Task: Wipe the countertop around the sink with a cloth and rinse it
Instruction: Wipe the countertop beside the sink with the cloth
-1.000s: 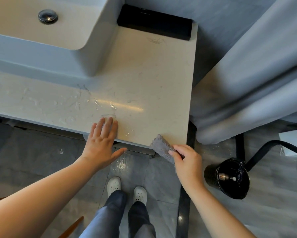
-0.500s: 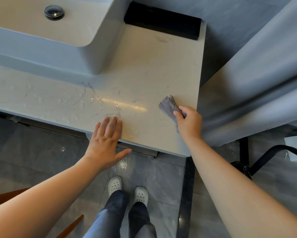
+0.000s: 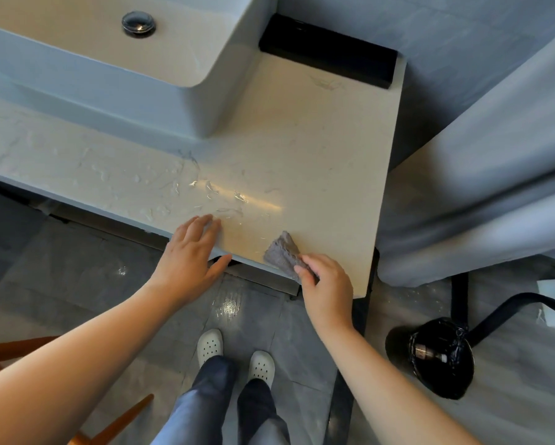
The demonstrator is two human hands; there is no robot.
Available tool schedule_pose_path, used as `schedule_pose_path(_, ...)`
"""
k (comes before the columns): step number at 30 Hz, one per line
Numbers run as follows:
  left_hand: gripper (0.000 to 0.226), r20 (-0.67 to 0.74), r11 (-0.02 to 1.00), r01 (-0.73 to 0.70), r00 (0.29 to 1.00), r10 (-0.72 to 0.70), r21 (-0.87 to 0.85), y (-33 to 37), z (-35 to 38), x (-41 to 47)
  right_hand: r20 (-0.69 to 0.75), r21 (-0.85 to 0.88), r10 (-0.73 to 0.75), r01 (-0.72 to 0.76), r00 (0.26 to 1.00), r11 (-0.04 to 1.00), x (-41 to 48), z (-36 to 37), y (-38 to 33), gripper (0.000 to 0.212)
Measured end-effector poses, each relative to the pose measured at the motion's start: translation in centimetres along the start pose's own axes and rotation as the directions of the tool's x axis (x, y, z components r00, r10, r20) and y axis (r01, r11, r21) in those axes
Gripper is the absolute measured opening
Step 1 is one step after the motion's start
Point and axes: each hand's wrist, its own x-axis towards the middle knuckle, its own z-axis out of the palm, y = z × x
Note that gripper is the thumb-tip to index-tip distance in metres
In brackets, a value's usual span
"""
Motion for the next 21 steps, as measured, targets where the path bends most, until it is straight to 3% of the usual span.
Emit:
schedule_pose_path(5, 0.086, -0.005, 0.997, 0.066, 0.998, -0.066, 0.044, -2.0, -0.4, -0.2, 0.168, 0.195, 0.098, -0.131, 0.981, 0.972, -1.3, -0.6, -1.4, 0.014)
schedule_pose_path(10, 0.084, 0.025, 0.983, 0.137, 0.990, -0.141, 0.123, -4.1, -0.3, 0.5, -0.070, 0.287, 0.089, -0.065, 0.994, 0.956, 3.1, -2.4, -3.9, 0.020)
schedule_pose_path(14, 0.083, 0.026, 0.979, 0.129, 0.990, -0.135, 0.159, -5.3, -0.4, 0.9, -0.243, 0.171, 0.087, -0.045, 0.966, 0.984, 9.4, -3.1, -3.8, 0.020)
schedule_pose_path(18, 0.090, 0.027, 0.980, 0.102, 0.994, -0.108, 0.172, -5.7, 0.0, 0.8, -0.199, 0.015, 0.154, -0.154, 0.968, 0.988, 13.0, -2.0, -1.5, 0.023)
schedule_pose_path(21, 0.090, 0.017, 0.978, 0.088, 0.996, -0.093, 0.187, -6.1, 0.2, 0.6, -0.188, 0.009, 0.191, -0.193, 0.963, 0.981, 13.3, -0.8, -1.2, 0.023)
